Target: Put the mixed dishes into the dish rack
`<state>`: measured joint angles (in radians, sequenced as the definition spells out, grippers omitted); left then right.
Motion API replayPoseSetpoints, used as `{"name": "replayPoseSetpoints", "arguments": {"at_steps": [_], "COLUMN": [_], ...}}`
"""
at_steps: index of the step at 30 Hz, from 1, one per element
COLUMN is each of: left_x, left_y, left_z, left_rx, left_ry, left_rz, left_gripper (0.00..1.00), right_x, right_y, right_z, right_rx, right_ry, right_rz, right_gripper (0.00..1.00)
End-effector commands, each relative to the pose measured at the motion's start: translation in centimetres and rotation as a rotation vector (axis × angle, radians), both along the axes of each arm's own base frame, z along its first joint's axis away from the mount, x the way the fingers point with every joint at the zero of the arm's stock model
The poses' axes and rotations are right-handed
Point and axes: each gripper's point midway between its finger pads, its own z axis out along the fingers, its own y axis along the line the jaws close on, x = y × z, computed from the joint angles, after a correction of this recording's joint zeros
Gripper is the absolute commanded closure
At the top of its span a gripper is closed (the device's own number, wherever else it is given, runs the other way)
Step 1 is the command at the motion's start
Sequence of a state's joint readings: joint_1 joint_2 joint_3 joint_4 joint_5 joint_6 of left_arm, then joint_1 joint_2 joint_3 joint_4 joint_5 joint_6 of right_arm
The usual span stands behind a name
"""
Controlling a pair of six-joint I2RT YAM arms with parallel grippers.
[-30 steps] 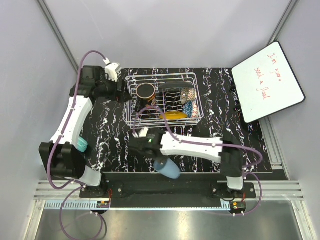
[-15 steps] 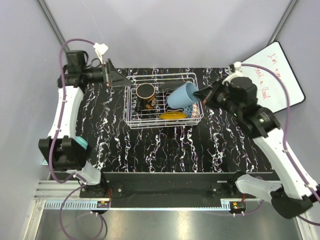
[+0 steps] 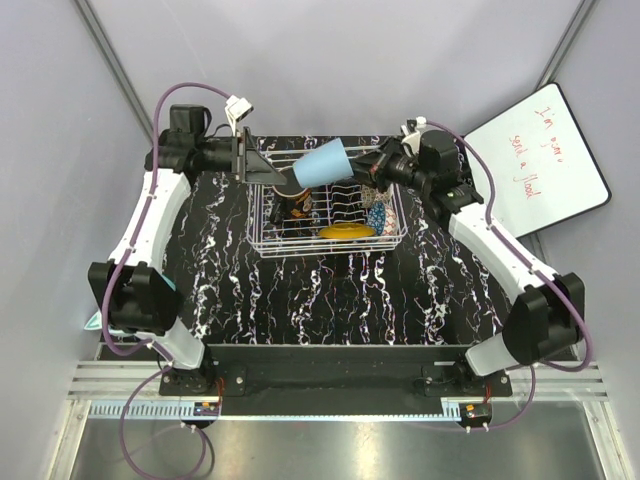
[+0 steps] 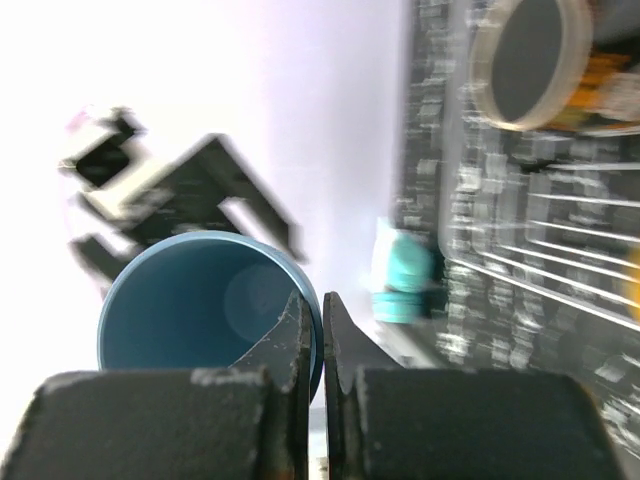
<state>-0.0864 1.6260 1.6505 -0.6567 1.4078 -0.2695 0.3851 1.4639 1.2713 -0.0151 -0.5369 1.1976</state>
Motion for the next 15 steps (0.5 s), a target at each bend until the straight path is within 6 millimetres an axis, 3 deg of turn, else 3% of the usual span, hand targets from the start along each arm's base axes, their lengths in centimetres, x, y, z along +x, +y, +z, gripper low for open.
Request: {"name": "replayPoseSetpoints", "arguments": {"at_steps": [1,6,7,10,15], "left_x": [-0.1,1.5,1.8,2.7,3.9], "left_y": [-0.7,-1.3,-1.4,-1.8,-2.6], "left_z": [1.0,1.8,3.2,3.8,2.9], "left_rx": [0.02,0.015,-0.007,-0.023,-0.013], "left_ry": [-0.106,-0.124,-0.214,-0.233,-0.219], "left_rz": [0.015,0.094,0.113,0.159,0.169], "left_gripper": [0.01,0.01,0.01,0.01,0.01], "right_x": [0.3,1.3,1.3,1.6,1.6], "right_y": [1.8,2.5,2.5,2.7,3.0], "right_z": [4.6,4.7,4.8,5.0,5.4], "right_rx": [0.216,0.261,0.269,0.282,0.304], "right_ry": [-0.065,-0.047,-0.049,-0.047,-0.045], "right_rz": [0.111,0.133,0.141,0.145,0.169], "right_gripper": [1.0,1.0,1.0,1.0,1.0]}}
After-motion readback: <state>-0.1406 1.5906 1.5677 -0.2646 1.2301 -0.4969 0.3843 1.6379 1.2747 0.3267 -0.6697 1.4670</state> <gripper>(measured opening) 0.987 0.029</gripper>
